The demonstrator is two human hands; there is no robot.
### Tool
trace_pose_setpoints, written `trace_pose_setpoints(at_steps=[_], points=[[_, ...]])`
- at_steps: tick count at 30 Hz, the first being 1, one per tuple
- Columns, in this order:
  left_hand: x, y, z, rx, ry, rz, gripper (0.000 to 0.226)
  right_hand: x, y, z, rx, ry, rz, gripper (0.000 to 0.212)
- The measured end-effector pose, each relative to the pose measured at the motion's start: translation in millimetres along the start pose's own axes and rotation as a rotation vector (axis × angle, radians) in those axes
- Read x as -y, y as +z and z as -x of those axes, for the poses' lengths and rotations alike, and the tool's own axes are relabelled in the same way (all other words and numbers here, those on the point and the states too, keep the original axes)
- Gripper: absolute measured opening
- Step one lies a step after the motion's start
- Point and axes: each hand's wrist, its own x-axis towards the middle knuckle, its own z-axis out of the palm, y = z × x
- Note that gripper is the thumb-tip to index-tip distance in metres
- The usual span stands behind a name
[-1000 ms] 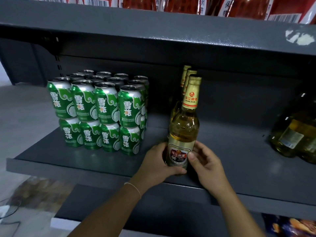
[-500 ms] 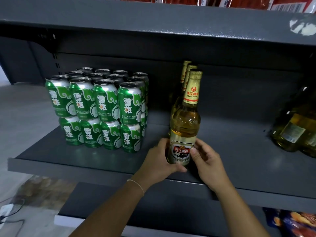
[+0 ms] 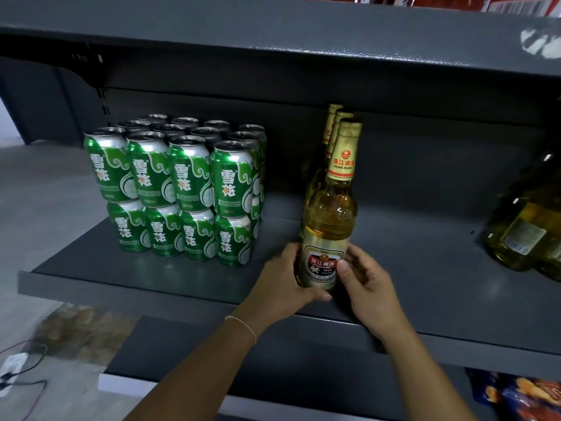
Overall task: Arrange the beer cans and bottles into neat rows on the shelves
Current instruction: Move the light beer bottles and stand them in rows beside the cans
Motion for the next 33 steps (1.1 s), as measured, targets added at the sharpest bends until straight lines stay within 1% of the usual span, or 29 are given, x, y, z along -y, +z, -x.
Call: trace_pose_setpoints(at_steps=[2, 3, 5, 6, 7, 8, 9, 11, 14, 16, 19, 22, 23, 27, 30, 33], points=[[-5.4, -2.0, 2.1, 0.009, -0.022, -0.063, 0.077, 0.6, -0.6, -0.1, 0.009, 0.002, 0.003, 0.039], [-9.3, -4.4, 3.3, 0.008, -0.026, -0.141, 0.073, 1.6, -1.0, 0.1, 0.015, 0.001, 0.003, 0.039], [-24.9, -13.4, 8.7, 0.011, -0.015, -0.411, 0.060, 2.4, -2.2, 0.2, 0.028, 0.008, -0.012, 0.038], [-36.7, -18.5, 13.1, 0.033, -0.019, -0.565, 0.054, 2.2, -3.7, -0.2, 0.032, 0.017, -0.020, 0.038], [-49.6, -22.8, 16.9, 0.058, -0.014, -0.673, 0.048, 2.8, -5.9, -0.3, 0.037, 0.020, -0.022, 0.037], [-63.5, -25.8, 20.5, 0.071, 0.020, -0.718, 0.043, 3.9, -9.3, -0.6, 0.036, 0.019, -0.025, 0.038], [-77.4, -26.4, 23.7, 0.066, 0.076, -0.716, 0.041, 5.4, -14.8, -1.0, 0.020, 0.023, -0.032, 0.041], [-103.1, -20.1, 24.5, 0.051, 0.201, -0.623, 0.040, 12.4, -31.4, -1.7, -0.043, 0.028, -0.047, 0.045], [-135.3, 4.2, 13.9, 0.049, 0.385, -0.346, 0.023, 28.5, -70.7, -2.8, -0.152, 0.001, -0.067, 0.043], [-150.2, 25.9, -1.5, 0.029, 0.459, -0.246, 0.018, 42.0, -101.1, -3.2, -0.224, -0.009, -0.077, 0.039], [-169.4, 64.7, -31.4, 0.041, 0.390, -0.168, 0.033, 59.5, -150.9, -1.4, -0.314, -0.027, -0.004, 0.029], [-191.2, 105.3, -58.4, 0.107, 0.339, -0.056, 0.042, 72.3, -201.6, 4.9, -0.396, -0.058, 0.076, 0.029], [-199.0, 119.8, -65.9, 0.124, 0.342, -0.028, 0.043, 75.5, -218.4, 8.1, -0.428, -0.063, 0.089, 0.028], [-231.9, 178.1, -85.9, 0.202, 0.379, 0.053, 0.047, 81.3, -289.8, 22.0, -0.551, -0.110, 0.199, 0.016], [-256.7, 223.4, -93.8, 0.266, 0.420, 0.100, 0.049, 84.6, -342.8, 35.1, -0.681, -0.163, 0.315, 0.016], [-278.8, 261.9, -96.6, 0.307, 0.455, 0.141, 0.051, 87.3, -392.2, 48.9, -0.850, -0.197, 0.482, 0.020]])
